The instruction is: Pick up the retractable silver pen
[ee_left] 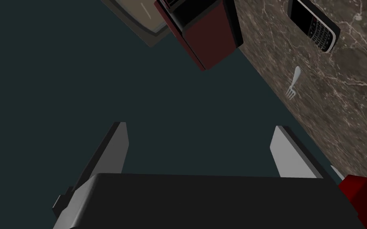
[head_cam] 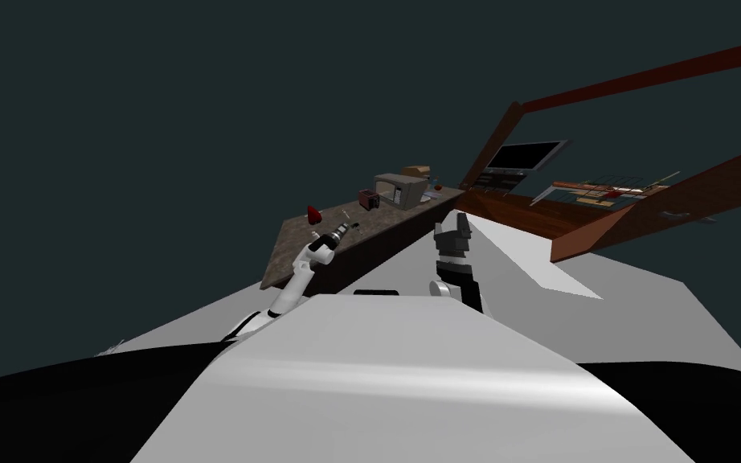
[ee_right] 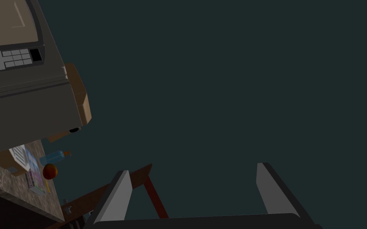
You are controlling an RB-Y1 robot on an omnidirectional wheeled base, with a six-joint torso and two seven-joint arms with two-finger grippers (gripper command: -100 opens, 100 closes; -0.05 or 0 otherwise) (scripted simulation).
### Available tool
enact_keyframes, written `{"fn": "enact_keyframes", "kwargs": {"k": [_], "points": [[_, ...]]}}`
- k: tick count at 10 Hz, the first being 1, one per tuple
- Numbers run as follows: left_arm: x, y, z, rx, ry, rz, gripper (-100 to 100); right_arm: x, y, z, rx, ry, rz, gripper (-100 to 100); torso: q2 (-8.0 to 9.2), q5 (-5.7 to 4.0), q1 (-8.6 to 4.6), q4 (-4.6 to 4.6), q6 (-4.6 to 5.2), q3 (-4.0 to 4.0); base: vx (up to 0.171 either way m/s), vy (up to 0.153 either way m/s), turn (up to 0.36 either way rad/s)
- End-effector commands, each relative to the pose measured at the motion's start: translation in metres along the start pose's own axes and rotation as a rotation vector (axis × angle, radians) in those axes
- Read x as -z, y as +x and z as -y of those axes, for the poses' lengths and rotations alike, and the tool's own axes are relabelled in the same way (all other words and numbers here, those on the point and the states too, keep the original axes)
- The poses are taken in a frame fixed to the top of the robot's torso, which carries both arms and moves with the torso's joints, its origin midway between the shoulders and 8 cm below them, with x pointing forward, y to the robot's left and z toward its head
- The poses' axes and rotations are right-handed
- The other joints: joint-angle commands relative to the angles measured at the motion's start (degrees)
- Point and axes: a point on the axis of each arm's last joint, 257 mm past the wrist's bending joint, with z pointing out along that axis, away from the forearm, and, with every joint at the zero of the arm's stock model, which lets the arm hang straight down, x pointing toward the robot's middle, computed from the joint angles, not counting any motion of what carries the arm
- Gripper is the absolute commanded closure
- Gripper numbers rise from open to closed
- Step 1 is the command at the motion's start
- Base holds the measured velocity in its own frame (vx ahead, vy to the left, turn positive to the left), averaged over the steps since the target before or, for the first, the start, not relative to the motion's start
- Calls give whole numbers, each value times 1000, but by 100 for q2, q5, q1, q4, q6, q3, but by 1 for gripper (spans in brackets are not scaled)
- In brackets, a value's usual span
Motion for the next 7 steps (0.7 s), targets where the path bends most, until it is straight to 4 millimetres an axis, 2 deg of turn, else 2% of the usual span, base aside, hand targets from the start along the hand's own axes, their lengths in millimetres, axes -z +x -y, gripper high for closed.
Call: {"fn": "enact_keyframes", "kwargs": {"k": [1,7], "points": [[-5,4,-13,-29,-48,-30,-100,0,0,0,0,0,0,0,0,0,0,0,0,0,31,-38,-36],[-12,13,-63,-105,-230,-125,-100,0,0,0,0,0,0,0,-11,-3,-14,-3,0,-6,46,-59,-27]]}}
